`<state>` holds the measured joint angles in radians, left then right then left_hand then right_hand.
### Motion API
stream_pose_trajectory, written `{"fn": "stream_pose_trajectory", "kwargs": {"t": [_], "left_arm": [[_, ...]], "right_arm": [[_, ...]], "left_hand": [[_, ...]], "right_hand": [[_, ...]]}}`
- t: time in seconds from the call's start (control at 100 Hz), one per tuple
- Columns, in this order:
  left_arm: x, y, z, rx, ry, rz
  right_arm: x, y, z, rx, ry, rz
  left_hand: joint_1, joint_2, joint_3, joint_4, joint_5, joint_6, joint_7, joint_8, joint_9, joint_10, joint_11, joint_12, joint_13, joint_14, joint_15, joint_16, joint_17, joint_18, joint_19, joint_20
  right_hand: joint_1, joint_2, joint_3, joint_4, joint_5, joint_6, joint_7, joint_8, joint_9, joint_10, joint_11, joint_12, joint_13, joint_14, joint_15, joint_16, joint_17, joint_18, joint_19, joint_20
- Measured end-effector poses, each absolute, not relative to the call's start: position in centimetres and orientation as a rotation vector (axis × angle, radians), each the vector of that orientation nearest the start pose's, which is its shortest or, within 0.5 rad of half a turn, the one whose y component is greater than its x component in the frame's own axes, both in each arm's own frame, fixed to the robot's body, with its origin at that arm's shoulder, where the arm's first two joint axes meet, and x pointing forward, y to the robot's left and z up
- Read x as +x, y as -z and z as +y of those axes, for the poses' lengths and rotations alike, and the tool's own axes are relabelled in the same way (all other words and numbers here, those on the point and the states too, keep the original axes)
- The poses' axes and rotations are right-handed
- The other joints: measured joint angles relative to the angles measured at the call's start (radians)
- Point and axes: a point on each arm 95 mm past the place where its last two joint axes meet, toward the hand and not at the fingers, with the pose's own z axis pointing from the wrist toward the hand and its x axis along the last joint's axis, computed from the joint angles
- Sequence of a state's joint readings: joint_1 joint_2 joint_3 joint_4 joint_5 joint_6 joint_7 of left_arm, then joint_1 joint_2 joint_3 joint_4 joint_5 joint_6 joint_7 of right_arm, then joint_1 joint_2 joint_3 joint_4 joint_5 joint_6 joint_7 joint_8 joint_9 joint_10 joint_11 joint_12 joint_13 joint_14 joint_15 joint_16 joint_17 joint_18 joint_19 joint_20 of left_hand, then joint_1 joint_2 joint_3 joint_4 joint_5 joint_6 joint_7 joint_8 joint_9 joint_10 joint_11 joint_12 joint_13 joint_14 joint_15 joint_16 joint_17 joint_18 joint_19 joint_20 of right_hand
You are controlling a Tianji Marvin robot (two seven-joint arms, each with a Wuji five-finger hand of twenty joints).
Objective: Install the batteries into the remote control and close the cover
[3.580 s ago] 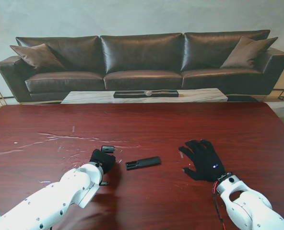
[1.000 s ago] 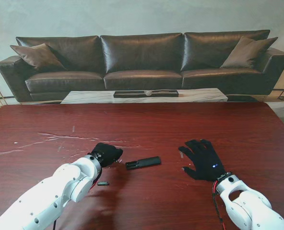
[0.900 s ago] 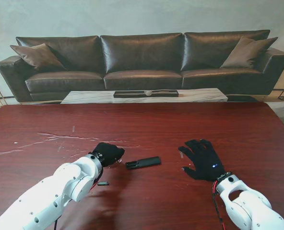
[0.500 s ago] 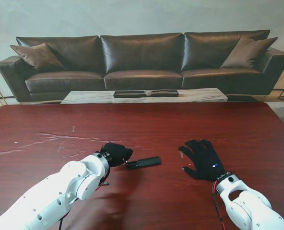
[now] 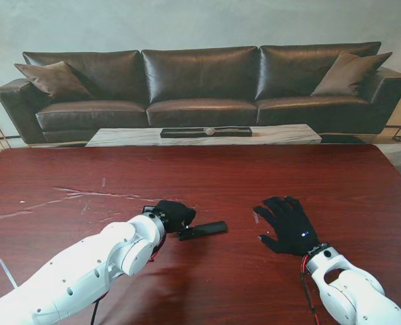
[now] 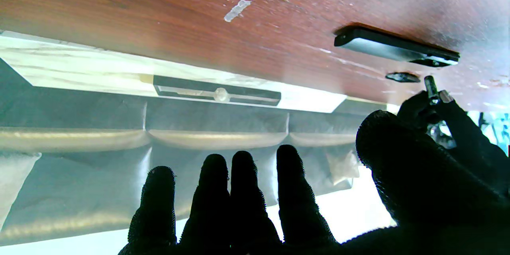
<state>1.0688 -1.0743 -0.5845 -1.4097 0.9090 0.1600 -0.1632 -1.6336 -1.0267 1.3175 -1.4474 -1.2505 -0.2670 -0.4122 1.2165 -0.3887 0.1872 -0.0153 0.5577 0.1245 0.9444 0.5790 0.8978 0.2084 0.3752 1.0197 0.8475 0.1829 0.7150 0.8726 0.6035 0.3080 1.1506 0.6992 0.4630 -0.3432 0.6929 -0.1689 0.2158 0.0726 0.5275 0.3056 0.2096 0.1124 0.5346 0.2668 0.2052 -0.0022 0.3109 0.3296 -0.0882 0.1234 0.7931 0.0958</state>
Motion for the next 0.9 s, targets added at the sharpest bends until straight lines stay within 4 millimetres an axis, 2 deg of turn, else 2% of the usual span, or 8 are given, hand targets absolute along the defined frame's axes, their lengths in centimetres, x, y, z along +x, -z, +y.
{"fn": "stream_pose_trajectory", "kwargs": {"t": [0.9], "left_arm": [[45.1, 35.1, -12.3, -1.081, 1.218, 1.972]], "right_arm": [[37.9, 35.0, -6.5, 0.807, -1.51, 1.518]], "left_hand": [[0.0, 0.0, 0.002, 0.0, 0.0, 0.008, -0.011, 0.022, 0.0, 0.0, 0.0, 0.001, 0.0, 0.0, 0.0, -0.001, -0.011, 0.001, 0.0, 0.0]], "right_hand": [[0.021, 0.007, 0.0, 0.0, 0.0, 0.0, 0.0, 0.0, 0.0, 0.0, 0.0, 0.0, 0.0, 0.0, 0.0, 0.0, 0.0, 0.0, 0.0, 0.0]]}}
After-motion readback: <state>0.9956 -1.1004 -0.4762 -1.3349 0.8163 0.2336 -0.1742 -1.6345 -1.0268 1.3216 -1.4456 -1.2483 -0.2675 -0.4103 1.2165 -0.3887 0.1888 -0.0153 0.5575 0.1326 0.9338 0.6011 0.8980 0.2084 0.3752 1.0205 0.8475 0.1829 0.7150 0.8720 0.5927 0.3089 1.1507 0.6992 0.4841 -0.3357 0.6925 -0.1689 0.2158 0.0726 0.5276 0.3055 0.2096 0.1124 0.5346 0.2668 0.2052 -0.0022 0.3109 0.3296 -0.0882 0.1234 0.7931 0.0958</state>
